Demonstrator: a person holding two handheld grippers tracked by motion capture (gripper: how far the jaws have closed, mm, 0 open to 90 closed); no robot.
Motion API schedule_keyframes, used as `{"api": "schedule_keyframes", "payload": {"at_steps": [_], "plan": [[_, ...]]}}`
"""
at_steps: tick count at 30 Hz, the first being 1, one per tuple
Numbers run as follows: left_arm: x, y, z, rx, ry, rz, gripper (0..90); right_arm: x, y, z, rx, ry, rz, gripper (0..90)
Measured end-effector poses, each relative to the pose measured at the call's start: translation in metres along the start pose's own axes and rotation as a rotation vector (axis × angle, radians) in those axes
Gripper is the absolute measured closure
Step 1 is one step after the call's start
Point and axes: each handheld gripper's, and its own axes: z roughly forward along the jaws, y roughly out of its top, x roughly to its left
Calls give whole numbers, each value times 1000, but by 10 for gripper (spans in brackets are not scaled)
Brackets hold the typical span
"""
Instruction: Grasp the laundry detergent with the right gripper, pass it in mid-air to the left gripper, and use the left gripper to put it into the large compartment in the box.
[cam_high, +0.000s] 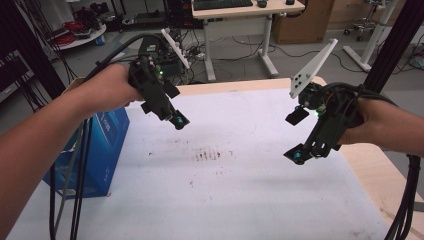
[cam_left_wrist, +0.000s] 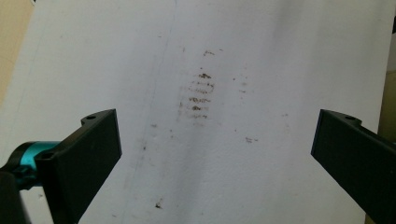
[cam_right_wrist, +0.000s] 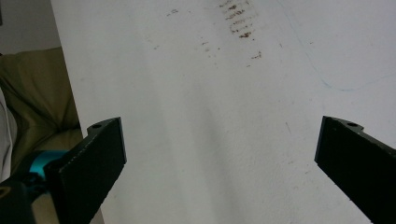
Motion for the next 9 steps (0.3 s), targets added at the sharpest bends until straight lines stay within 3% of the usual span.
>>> {"api": "schedule_keyframes", "payload": {"at_steps": [9], "plan": [[1,-5,2,-14,4,-7,16,2,-3,3,-18,-9,11,10]]}}
